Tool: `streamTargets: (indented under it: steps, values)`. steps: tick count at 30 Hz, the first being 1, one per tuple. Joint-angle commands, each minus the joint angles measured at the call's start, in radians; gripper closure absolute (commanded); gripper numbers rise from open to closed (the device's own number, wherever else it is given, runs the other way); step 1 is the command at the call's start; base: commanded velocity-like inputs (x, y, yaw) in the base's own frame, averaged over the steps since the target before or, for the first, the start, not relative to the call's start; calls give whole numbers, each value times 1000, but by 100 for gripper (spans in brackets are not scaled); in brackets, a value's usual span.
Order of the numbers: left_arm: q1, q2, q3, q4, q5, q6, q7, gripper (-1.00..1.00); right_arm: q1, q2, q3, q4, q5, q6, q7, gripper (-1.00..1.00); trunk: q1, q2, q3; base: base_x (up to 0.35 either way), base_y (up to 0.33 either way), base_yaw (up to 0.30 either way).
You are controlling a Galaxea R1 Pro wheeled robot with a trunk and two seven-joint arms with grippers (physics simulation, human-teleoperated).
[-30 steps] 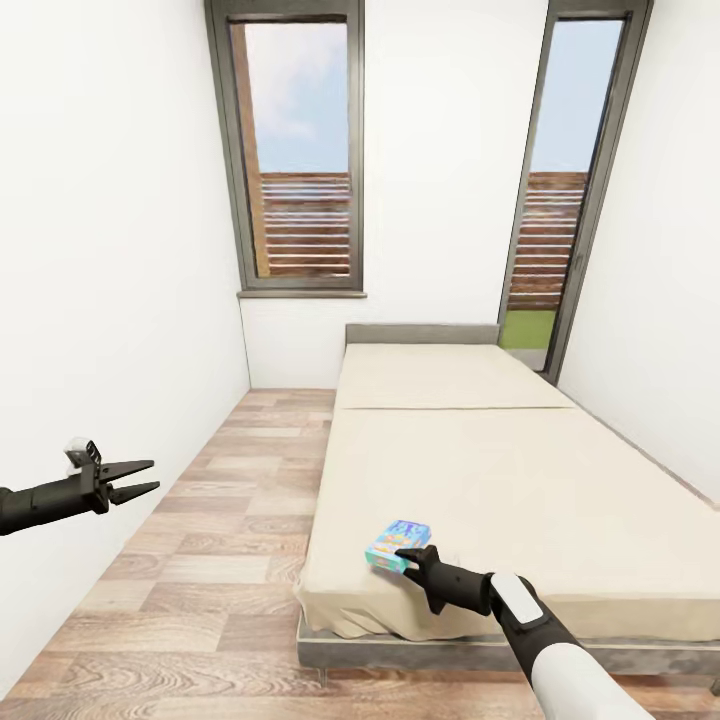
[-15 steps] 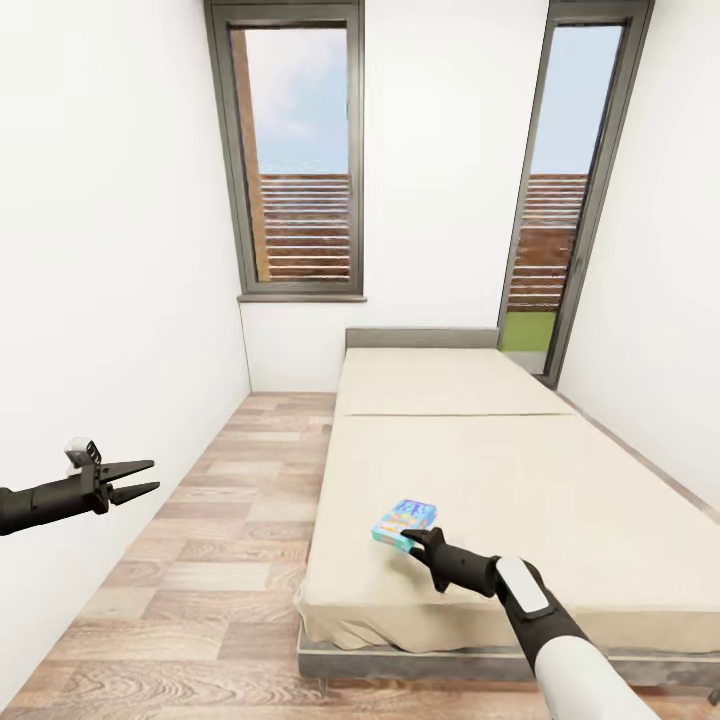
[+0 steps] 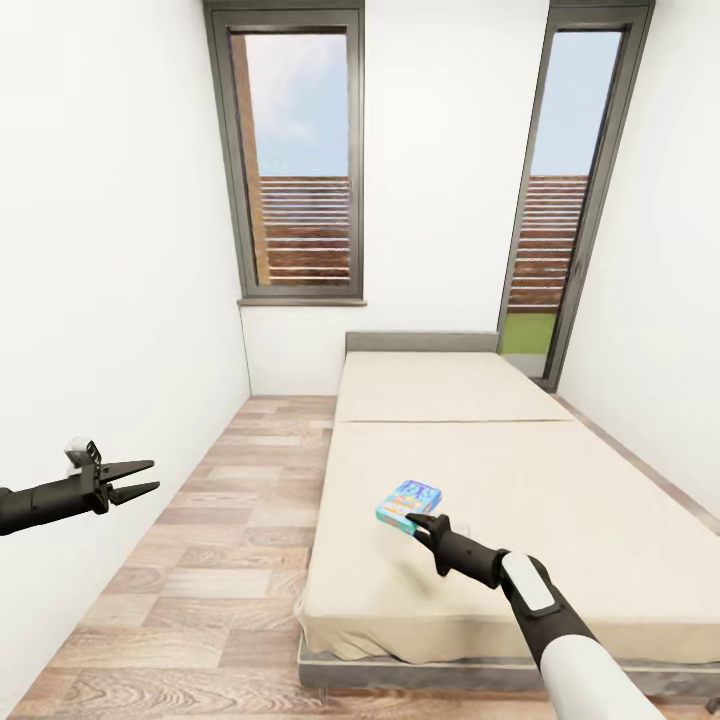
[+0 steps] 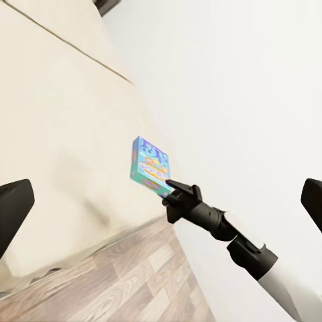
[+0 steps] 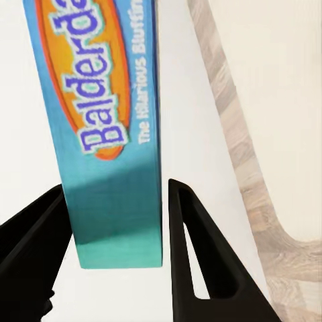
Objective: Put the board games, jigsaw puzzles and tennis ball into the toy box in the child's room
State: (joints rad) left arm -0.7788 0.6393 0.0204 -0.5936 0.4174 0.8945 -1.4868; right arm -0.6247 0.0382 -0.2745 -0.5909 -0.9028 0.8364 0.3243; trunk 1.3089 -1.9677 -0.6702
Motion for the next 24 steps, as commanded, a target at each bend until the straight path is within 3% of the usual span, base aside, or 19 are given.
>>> streamTargets:
  steps: [1,11,24]
  values:
    - [0,0,-1,0,1,11,-3,-100,-1,1,-7,0,9,7,9,100,-4,7,2,0,0,0]
    - [0,0,-1,0,1,11,-3,-100,-1,2,-6,-8,10,7,19,100,-42,77,33,0,0,0]
    - [0,0,-1,0,1,11,-3,-100,-3,12,-7,-88,10,7,19,100,-92,168,74,0,0,0]
